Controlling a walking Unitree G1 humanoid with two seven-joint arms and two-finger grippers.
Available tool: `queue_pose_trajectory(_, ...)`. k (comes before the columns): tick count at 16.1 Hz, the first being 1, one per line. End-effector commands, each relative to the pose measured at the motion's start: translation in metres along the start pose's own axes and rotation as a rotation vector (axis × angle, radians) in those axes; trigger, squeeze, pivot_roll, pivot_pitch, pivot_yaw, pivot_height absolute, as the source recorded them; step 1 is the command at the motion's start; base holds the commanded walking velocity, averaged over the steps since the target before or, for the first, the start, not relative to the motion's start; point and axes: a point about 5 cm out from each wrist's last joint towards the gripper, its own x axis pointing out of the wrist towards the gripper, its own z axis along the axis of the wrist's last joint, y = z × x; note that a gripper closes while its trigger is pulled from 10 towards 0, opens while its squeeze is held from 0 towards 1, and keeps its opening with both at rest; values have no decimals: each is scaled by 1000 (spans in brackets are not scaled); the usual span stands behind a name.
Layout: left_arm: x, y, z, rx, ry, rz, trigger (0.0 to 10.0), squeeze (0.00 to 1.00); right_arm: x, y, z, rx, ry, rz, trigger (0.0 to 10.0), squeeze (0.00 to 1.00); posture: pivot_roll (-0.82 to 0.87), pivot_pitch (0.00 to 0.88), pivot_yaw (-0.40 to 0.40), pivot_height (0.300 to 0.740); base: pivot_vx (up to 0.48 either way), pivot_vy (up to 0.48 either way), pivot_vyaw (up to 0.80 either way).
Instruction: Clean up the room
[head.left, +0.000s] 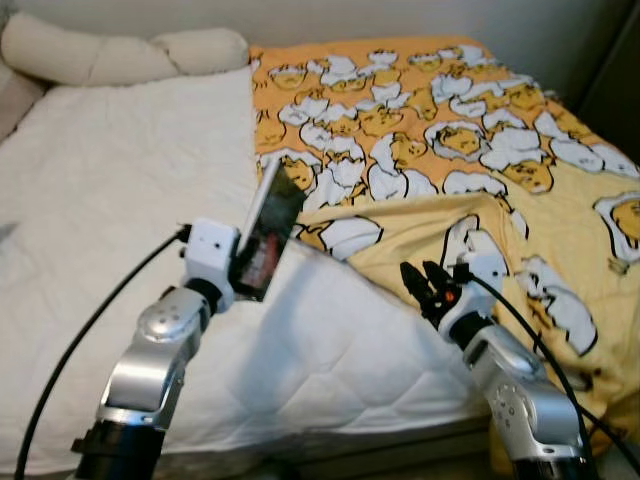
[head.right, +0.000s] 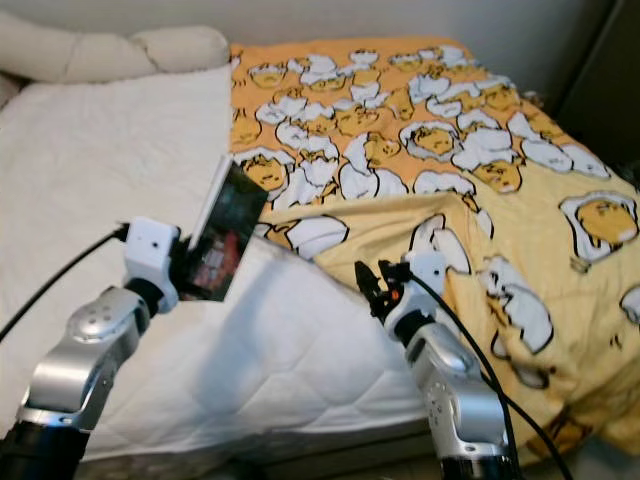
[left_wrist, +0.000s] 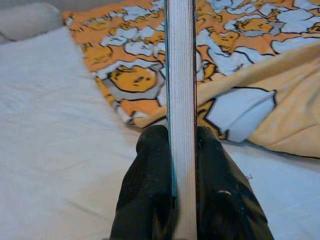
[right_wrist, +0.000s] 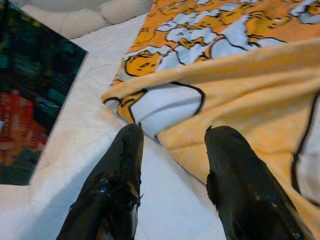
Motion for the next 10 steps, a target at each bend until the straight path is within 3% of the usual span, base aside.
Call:
queue_pose_trajectory(1,2,-5,15,22,-68,-19,10000,0,0,-7,2,-15,-2,-26,10000,0,4,0,43,740,0,439,0)
queue_pose_trajectory(10,2,-3,15,39,-66,-16,10000,0,1,-7,0,-25,8,2,10000,0,12,0,41,740,0,437,0)
